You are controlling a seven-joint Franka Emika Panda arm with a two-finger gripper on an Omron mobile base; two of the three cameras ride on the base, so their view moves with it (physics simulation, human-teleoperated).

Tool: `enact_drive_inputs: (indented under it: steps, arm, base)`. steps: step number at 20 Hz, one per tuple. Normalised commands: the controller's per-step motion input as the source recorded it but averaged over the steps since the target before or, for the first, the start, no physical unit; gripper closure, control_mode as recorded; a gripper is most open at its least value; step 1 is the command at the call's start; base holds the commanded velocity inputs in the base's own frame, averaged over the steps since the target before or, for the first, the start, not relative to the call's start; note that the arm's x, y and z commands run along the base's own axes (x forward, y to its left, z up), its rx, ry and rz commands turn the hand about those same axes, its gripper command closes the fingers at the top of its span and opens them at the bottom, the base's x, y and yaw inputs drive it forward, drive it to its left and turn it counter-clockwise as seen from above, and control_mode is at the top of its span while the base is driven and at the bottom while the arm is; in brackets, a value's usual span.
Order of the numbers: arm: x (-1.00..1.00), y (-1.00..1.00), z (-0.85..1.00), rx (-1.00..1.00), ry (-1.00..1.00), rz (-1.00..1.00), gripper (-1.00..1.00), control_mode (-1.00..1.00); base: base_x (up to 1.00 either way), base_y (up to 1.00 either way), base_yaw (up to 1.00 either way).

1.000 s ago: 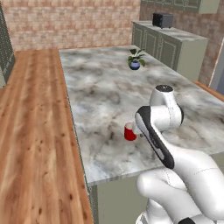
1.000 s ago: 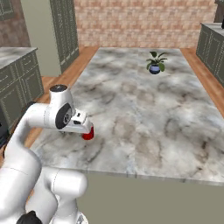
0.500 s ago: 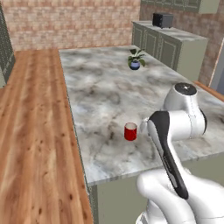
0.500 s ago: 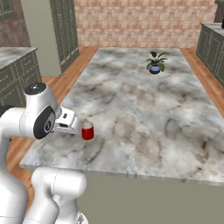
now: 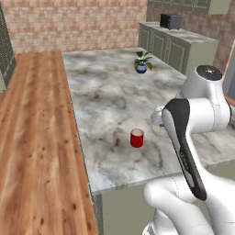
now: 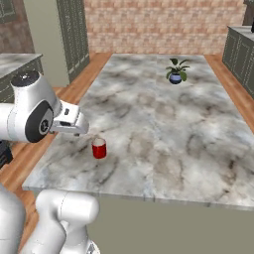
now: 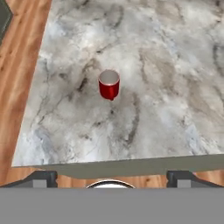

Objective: Clear the mugs and bowl far away from the sink.

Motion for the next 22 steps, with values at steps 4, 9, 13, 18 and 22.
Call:
enact_drive_inputs:
  steps: [4, 9, 13, 18, 22]
  arm:
    - [-0.08, 0.0, 0.21, 0.0, -0.1, 0.07, -1.0, 1.0]
    - [0.0, 0.0, 0.0, 0.0, 0.0, 0.0, -1.0, 1.0]
    - [0.0, 0.0, 0.0, 0.0, 0.0, 0.0, -1.0, 1.0]
    - [0.0, 0.0, 0.0, 0.0, 0.0, 0.0, -1.0, 1.0]
    - [0.0, 0.0, 0.0, 0.0, 0.0, 0.0, -1.0, 1.0]
  base:
    - [-0.13, 0.02, 0.14]
    - [0.03, 0.25, 0.76]
    - [0.0, 0.42, 0.88]
    - [0.0, 0.06, 0.99]
    - [0.0, 0.0, 1.0]
